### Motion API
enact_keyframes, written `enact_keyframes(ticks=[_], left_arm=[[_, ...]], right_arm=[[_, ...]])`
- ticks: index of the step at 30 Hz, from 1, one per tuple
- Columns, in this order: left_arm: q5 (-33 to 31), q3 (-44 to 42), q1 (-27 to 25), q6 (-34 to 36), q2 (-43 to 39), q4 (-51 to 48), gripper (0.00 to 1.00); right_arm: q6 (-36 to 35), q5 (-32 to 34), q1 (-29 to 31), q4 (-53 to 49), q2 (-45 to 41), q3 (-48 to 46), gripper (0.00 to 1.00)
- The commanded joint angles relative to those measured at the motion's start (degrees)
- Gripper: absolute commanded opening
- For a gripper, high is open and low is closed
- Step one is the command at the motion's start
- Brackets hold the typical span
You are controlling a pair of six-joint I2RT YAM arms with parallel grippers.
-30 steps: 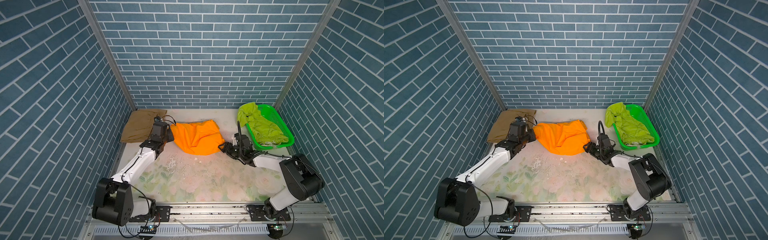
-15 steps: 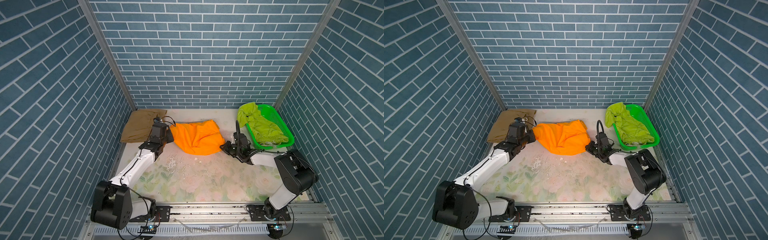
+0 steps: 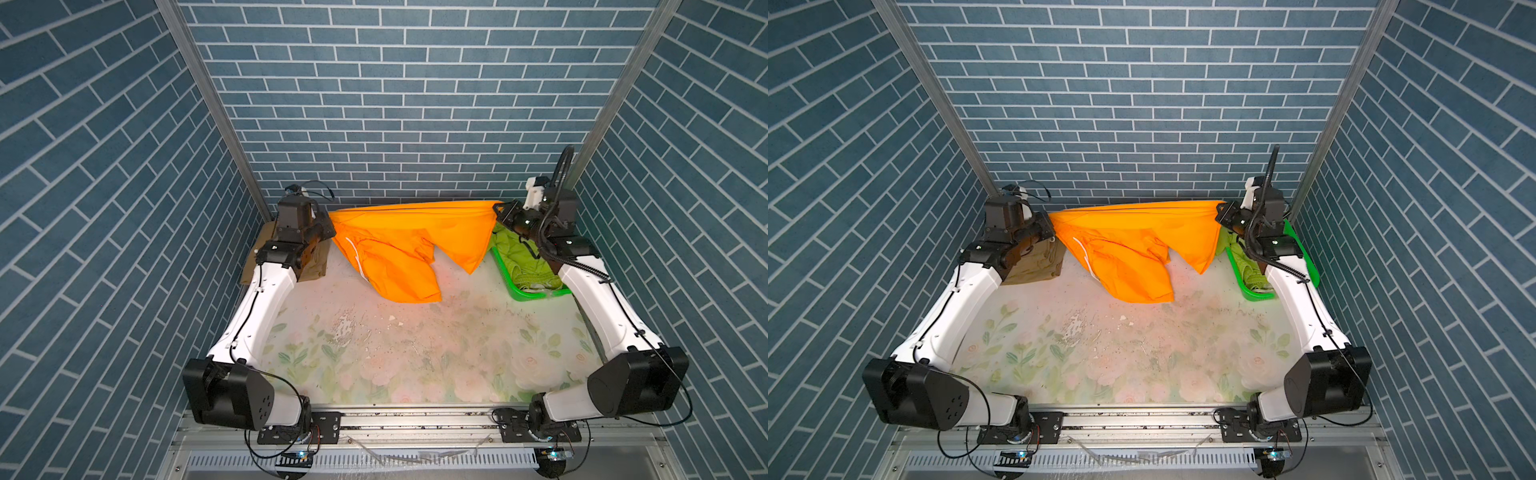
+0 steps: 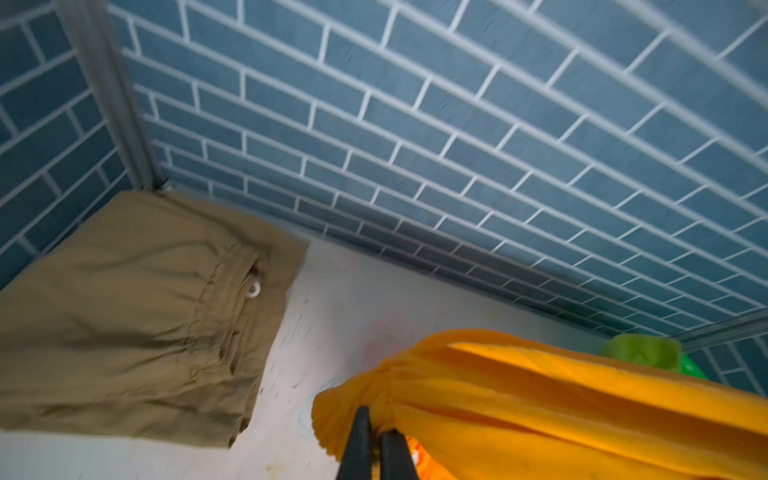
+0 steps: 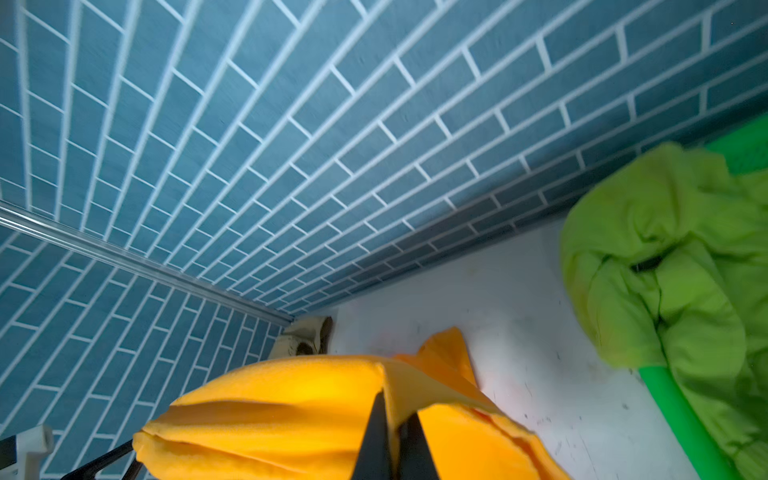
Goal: Fold and stack the shorts
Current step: 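Lift the orange shorts high with both grippers, stretching them toward the far wall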
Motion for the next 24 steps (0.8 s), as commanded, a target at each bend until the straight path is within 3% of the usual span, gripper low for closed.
enact_keyframes(ticks=[1,7,14,17,20,24], left_arm=[[-1.31,9.14,1.53,0.92,2.73,-6.29,0.00],[1.95,24.73,1.47,2.51,3.86,-12.57,0.00],[1.61,28.31,1.38,4.08,-8.65,-15.54,0.00],[2.35,33.66,1.38,4.62,-10.95,-19.29,0.00],[3.11,40.83,1.38,5.00,-10.28,-23.43,0.00],[-2.60,50.90,1.46,8.11,-5.10,-31.06,0.00]], right_arm=[[-3.50,0.05,-4.14,-9.33,3.85,9.27,0.00],[-5.87,-3.80,-6.93,-16.83,4.67,25.57,0.00],[-8.42,-5.35,-10.65,-19.31,-7.90,28.23,0.00],[-7.71,-6.43,-13.77,-19.99,-11.27,30.79,0.00],[-6.35,-8.28,-17.14,-21.53,-10.47,36.37,0.00],[-4.24,-9.95,-19.72,-23.72,-2.27,45.62,0.00]])
